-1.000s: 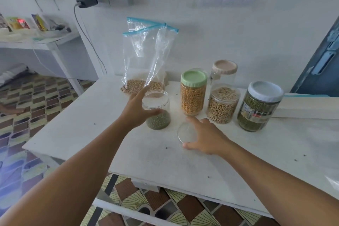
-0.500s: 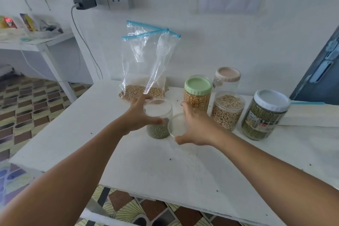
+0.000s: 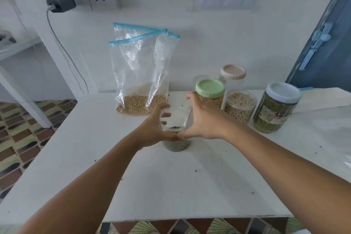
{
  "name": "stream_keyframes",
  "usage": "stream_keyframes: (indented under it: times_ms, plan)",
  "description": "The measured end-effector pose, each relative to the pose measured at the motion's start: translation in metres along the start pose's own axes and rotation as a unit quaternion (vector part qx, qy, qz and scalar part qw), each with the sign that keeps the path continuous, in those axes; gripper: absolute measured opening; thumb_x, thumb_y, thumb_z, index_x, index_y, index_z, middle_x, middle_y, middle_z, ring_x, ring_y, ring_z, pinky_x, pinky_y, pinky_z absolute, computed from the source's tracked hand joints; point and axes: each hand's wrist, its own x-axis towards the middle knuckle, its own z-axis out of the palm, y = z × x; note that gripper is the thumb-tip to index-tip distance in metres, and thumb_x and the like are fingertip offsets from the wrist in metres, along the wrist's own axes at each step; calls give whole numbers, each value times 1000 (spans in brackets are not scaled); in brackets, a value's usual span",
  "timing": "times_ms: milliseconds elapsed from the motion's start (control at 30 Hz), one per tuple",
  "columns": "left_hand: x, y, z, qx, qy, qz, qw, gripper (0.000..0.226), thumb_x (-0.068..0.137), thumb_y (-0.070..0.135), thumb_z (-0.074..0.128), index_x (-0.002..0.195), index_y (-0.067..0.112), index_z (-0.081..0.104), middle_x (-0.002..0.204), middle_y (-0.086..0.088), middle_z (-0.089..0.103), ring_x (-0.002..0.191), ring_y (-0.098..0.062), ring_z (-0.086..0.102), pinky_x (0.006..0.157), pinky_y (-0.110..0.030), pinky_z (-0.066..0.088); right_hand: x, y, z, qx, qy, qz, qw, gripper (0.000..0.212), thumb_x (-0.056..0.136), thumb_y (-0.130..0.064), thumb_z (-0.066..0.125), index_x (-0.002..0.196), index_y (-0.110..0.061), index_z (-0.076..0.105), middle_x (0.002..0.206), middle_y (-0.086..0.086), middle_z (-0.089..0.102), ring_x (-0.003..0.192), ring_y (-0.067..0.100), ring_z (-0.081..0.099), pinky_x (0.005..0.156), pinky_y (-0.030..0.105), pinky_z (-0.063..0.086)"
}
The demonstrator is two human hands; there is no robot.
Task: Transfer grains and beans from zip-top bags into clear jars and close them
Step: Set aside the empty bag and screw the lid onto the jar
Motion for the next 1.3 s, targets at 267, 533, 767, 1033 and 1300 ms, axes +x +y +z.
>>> stream_keyframes:
  times_ms: [267,533,767,1033,1300]
  plan:
    - [2,-6,1,-18,-9,31,999,109,64,23,102,146,42,34,145,6,55,131,-16,59,107,-37,53,19,-13,0,68,16,-23,997,121,73,-59,87,158,-32,5,135,9,56,118,25,60,95,39,52]
    - [1,-8,2,-21,9,20,1000,120,57,35,105,151,38,31,144,6,55,134,-10,57,105,-42,57,40,-21,21,96,20,-30,995,115,63,-75,84,146,-30,18,147,4,55,119,22,60,92,33,46]
    - [-4,-7,4,-22,22,11,999,114,60,34,104,148,43,32,146,12,52,134,-13,55,110,-47,52,41,-6,13,92,-65,-69,991,107,70,-71,83,148,-33,22,164,-5,39,141,21,48,103,32,39]
    - [-4,-7,4,-22,26,5,999,114,59,33,104,147,45,33,143,13,53,136,-15,53,110,-47,50,46,-8,5,60,-107,-88,989,95,73,-58,86,142,-36,24,165,-10,35,109,18,67,91,40,58]
    - [-5,-8,5,-21,31,4,999,116,56,38,104,146,47,33,144,12,55,133,-11,54,110,-48,52,45,-13,5,26,-100,-80,991,91,75,-58,85,140,-31,27,164,-10,37,112,21,66,93,42,57]
